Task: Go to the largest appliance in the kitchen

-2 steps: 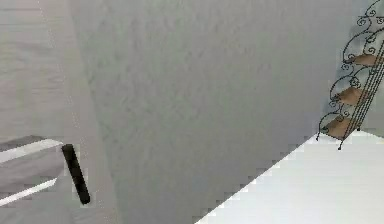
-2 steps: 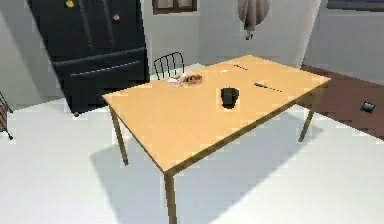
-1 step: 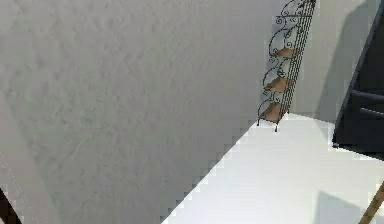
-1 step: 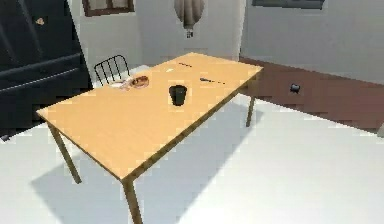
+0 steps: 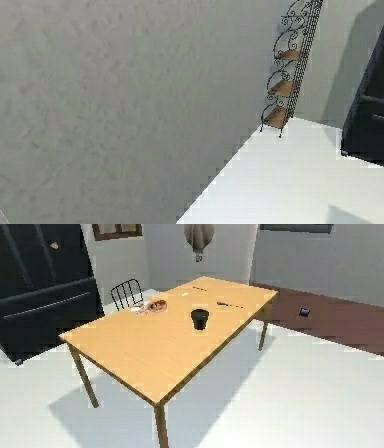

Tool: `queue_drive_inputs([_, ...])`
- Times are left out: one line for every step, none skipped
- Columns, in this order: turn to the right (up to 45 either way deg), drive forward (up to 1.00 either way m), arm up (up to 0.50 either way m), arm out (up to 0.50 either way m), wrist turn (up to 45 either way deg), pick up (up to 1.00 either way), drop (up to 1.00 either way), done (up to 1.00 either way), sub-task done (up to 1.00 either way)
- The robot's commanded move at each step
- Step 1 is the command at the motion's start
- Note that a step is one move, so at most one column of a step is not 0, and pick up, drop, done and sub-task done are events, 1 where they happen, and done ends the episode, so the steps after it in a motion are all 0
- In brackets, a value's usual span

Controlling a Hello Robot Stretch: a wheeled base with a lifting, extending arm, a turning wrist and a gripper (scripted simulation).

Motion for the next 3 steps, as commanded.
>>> queue_drive_inputs([33.0, 0.0, 0.0, 0.0, 0.0, 0.0, 0.0, 0.0, 0.0])
queue_drive_inputs([0.0, 0.3, 0.0, 0.0, 0.0, 0.0, 0.0, 0.0, 0.0])
queue_drive_inputs([3.0, 0.0, 0.0, 0.0, 0.0, 0.0, 0.0, 0.0, 0.0])
